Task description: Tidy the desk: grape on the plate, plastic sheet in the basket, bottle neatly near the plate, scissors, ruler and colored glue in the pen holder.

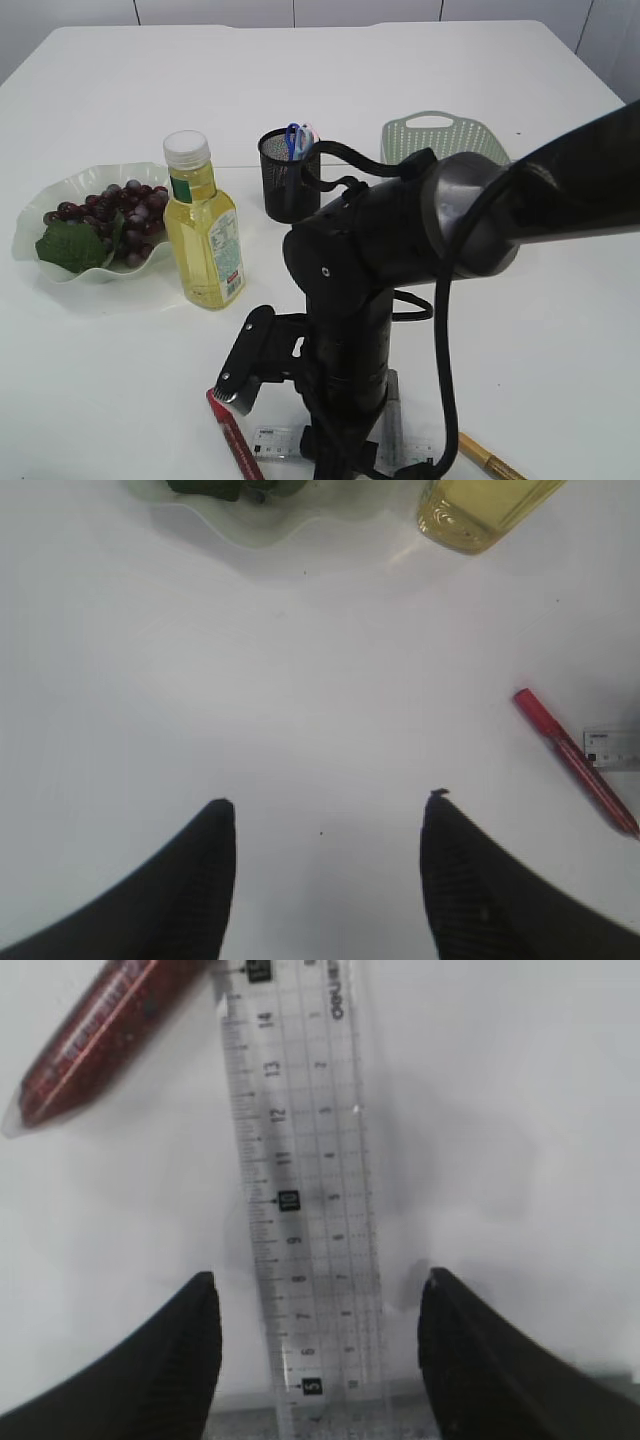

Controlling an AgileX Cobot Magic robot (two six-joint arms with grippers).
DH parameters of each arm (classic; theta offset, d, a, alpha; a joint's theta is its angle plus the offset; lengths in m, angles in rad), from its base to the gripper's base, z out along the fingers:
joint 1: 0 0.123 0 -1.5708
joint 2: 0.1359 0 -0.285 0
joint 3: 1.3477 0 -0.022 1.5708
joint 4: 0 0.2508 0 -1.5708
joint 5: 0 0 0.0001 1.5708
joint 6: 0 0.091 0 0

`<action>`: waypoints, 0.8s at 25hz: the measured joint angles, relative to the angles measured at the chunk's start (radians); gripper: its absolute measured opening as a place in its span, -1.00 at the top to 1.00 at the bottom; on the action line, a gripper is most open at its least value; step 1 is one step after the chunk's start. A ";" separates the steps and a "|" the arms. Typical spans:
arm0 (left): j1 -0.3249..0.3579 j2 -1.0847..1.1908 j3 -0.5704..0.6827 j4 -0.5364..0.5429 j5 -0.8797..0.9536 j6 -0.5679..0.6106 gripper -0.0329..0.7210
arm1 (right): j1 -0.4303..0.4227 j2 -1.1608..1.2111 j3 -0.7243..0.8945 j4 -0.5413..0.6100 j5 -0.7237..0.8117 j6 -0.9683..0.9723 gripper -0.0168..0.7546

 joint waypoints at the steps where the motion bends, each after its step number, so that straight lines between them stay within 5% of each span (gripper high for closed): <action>1: 0.000 0.000 0.000 0.000 0.000 0.000 -0.24 | 0.000 0.002 0.000 0.000 -0.002 0.000 -0.24; 7: 0.000 0.000 0.000 0.000 0.000 0.000 -0.24 | 0.000 0.022 0.000 0.000 -0.004 0.000 -0.20; 13: 0.000 0.000 0.000 0.000 -0.001 0.000 -0.24 | 0.000 0.022 0.000 0.000 -0.006 0.000 0.25; 20: 0.000 0.000 0.000 0.000 -0.001 0.000 -0.24 | 0.000 0.007 -0.037 0.000 -0.002 0.000 0.31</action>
